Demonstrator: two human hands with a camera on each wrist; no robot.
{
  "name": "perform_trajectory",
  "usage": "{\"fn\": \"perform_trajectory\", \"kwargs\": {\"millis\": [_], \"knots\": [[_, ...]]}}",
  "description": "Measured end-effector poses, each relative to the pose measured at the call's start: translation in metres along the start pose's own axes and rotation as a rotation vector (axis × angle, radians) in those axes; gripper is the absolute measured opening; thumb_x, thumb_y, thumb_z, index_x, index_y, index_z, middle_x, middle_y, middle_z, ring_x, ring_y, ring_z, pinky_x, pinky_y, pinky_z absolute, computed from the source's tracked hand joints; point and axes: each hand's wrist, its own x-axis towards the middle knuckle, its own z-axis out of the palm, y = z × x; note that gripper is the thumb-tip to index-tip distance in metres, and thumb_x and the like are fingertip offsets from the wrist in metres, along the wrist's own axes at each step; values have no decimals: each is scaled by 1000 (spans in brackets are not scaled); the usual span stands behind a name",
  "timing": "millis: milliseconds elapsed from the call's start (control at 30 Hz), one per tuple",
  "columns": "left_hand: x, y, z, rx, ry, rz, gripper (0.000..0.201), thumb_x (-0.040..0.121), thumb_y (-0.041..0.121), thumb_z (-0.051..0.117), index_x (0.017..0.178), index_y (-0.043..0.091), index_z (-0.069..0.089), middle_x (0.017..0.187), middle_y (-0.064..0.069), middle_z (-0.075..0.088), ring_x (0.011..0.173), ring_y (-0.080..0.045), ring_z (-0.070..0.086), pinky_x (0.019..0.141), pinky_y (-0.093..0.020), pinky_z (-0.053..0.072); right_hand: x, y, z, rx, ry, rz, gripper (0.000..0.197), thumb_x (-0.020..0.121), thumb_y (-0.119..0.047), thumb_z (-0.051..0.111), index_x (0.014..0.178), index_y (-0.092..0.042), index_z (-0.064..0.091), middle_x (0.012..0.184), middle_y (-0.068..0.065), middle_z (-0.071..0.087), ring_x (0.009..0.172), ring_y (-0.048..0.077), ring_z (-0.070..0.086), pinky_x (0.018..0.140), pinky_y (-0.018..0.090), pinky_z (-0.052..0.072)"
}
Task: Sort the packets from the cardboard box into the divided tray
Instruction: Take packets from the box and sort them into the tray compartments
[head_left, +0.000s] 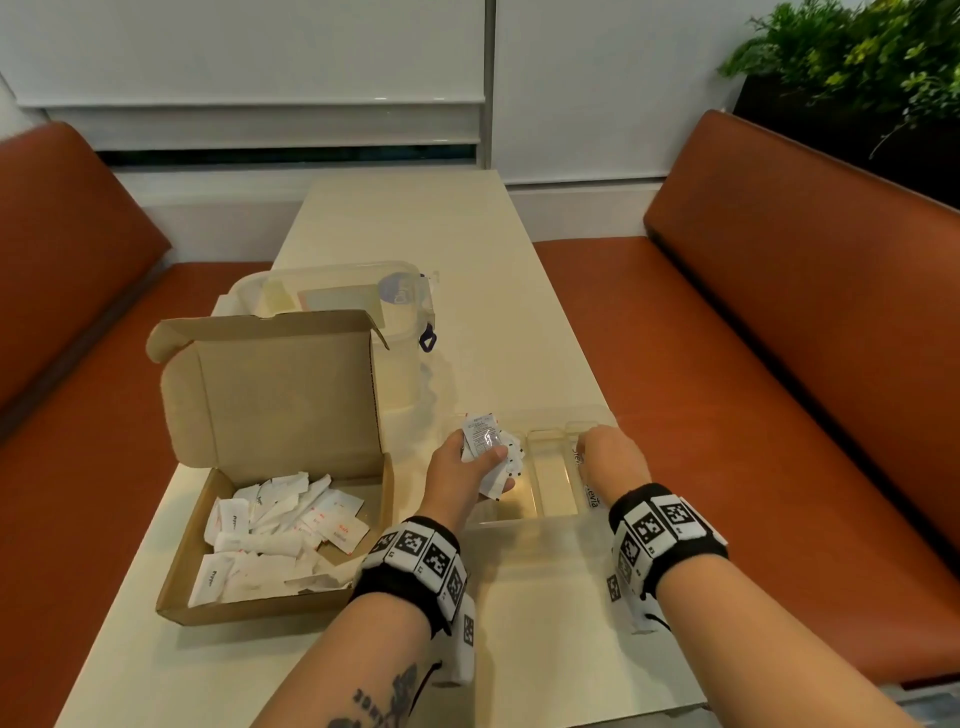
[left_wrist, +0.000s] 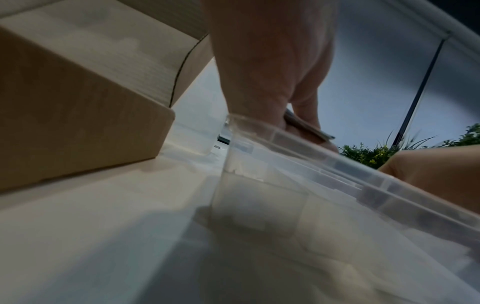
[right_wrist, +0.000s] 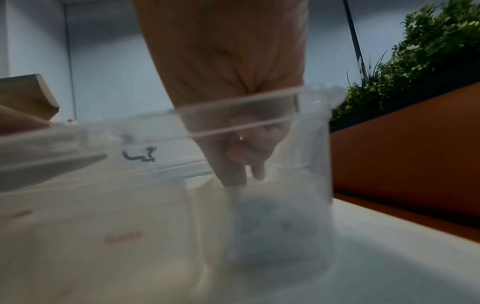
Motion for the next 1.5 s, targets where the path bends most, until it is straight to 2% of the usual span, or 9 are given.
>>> {"fn": "perform_trajectory", "kwargs": {"millis": [133, 267, 367, 467, 600, 900, 1067, 1300, 1500], "knots": [[-1, 2, -1, 23, -26, 5, 29, 88, 3, 64, 115, 10, 58, 114, -17, 62, 96, -31, 65, 59, -27, 58, -2, 2, -3, 27, -66, -17, 28, 92, -3, 45, 114, -2, 62, 115, 17, 62, 106, 32, 59, 90, 37, 49], [-2, 3, -1, 35, -44, 0, 31, 87, 2, 64, 116, 8, 58, 113, -18, 62, 93, -31, 65, 59, -29, 58, -6, -6, -13, 97, -3, -11, 31, 93, 0, 42, 117, -7, 61, 118, 10, 63, 106, 25, 61, 90, 32, 49], [-3, 4, 0, 74, -69, -5, 30, 86, 2, 66, 115, 7, 59, 110, -17, 64, 84, -28, 66, 56, -26, 56, -11, -24, -24, 338, 164, -123, 20, 93, -17, 52, 103, -11, 68, 102, 4, 69, 91, 17, 62, 77, 26, 49], [-3, 5, 2, 103, -100, -9, 31, 85, 2, 66, 115, 6, 59, 106, -18, 67, 80, -27, 68, 57, -28, 57, -19, -45, -34, 631, 99, -225, 18, 85, -32, 67, 96, -17, 69, 87, -5, 67, 74, 4, 58, 58, 9, 41], [-5, 8, 4, 90, -150, 2, 28, 83, 1, 69, 108, 12, 63, 97, -12, 69, 79, -21, 71, 60, -32, 58, -22, -55, -36, 830, -11, -181, 15, 79, -14, 74, 92, -13, 66, 73, -1, 61, 52, 6, 54, 41, 10, 40], [-5, 9, -5, -43, -46, -32, 25, 95, 14, 56, 118, 4, 57, 111, -20, 65, 86, -26, 66, 62, -27, 58, -22, -46, -41, 1272, 42, -52, 6, 86, -3, 66, 85, -7, 61, 71, 12, 67, 50, 14, 59, 48, 20, 50], [-3, 14, -6, -97, -3, -65, 26, 98, 18, 52, 118, 2, 56, 113, -20, 63, 85, -26, 65, 59, -25, 58, -28, -42, -47, 1390, -24, -213, 18, 85, 9, 57, 89, -3, 70, 89, 14, 70, 78, 16, 68, 76, 20, 56], [-6, 15, 3, -77, -21, -80, 30, 95, 25, 56, 112, 1, 59, 109, -23, 67, 85, -27, 67, 71, -33, 59, -37, -44, -39, 1221, -87, -248, 32, 77, 20, 42, 75, 0, 66, 77, 9, 67, 66, 3, 64, 64, 14, 51], [-8, 12, 8, 13, 0, 3, 30, 91, 8, 61, 120, 3, 56, 110, -20, 66, 92, -30, 68, 69, -33, 60, -37, -37, -35, 1213, -29, -178, 32, 80, 12, 42, 83, -8, 67, 91, 7, 65, 73, 18, 67, 57, 22, 53]]}}
